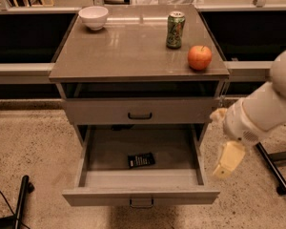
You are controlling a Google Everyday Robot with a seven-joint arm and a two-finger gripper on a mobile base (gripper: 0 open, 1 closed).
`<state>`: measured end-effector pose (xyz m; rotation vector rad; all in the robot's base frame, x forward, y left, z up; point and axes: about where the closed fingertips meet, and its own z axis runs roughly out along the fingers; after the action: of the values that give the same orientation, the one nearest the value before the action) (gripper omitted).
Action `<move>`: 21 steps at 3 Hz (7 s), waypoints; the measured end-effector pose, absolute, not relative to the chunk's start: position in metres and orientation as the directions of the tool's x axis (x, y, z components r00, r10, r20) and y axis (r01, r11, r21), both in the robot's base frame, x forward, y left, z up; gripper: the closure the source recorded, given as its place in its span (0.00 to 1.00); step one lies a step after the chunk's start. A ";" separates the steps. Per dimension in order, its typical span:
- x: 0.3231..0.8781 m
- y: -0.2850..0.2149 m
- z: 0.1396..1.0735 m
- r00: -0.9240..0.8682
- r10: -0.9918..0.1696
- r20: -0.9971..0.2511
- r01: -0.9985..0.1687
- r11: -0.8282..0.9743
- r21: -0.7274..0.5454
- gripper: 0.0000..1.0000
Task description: Pick rxbar chocolate from middle drawer and place on counter
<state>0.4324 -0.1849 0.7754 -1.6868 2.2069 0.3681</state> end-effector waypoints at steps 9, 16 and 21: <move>0.571 -0.027 0.462 0.020 -0.700 -0.714 -0.999 0.003 -0.032 0.07; 0.620 0.009 0.363 0.067 -0.637 -0.768 -0.997 -0.016 -0.074 0.60; 0.608 0.005 0.465 0.202 -0.545 -0.814 -0.970 0.004 -0.243 1.00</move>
Offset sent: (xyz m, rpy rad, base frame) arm -0.0057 0.0167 -0.0189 -0.0201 -0.0233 0.1559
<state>0.6080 0.0050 0.4655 -1.6527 1.4511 0.6498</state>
